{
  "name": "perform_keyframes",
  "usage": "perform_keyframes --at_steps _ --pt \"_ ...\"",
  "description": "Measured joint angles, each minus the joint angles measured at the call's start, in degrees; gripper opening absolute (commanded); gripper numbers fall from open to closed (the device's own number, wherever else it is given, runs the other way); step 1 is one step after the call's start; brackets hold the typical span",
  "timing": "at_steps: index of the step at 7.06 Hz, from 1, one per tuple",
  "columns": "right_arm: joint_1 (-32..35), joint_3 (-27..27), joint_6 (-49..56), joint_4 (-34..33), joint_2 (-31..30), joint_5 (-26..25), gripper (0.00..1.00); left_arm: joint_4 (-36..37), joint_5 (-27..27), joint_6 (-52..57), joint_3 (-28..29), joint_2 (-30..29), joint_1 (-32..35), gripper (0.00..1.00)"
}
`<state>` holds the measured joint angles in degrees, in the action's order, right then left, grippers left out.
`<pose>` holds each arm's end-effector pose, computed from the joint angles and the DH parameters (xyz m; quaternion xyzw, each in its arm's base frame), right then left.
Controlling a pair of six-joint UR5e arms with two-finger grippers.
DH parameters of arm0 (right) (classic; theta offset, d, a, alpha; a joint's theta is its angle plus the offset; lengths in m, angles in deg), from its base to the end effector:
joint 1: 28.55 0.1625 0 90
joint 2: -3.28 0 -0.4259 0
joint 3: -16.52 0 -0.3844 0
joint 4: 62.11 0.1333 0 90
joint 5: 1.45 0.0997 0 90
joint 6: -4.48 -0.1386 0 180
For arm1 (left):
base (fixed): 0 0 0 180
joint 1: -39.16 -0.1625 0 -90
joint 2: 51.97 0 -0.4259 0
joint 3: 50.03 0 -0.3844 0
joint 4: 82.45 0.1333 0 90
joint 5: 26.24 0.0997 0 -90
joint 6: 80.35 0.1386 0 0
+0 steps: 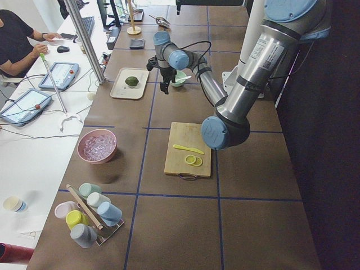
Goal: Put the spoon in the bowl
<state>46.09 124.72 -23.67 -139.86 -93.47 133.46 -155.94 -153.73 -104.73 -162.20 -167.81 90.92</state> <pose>-0.0870 -0.4505 0.5589 0.0377 -0.4175 0.0228 0.9076 0.3238 -0.4900 0.3018 0.0589 0.3978 0.1966 0.8942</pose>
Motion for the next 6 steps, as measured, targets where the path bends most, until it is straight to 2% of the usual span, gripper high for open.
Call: perform_keyframes --at_steps 1,2,3,4,6 --pt "2.64 -2.11 6.64 -1.45 0.05 0.03 1.0 2.86 -1.26 9.43 -1.89 4.42 5.54 1.0" --pt "5.5 -3.3 15.0 -5.65 0.26 0.04 1.0 4.41 -2.45 19.22 -1.49 8.92 11.75 1.0" --pt "7.87 -3.75 22.77 -10.54 0.61 0.03 1.0 4.94 -2.99 27.82 1.25 12.01 17.57 1.0" --pt "9.36 -3.9 28.27 -14.36 0.99 -0.02 1.0 5.11 -3.33 36.48 6.64 13.48 23.9 1.0" --pt "10.26 -4.34 31.24 -16.75 1.29 -0.19 1.0 5.18 -5.79 48.23 17.81 15.12 35.7 1.0"
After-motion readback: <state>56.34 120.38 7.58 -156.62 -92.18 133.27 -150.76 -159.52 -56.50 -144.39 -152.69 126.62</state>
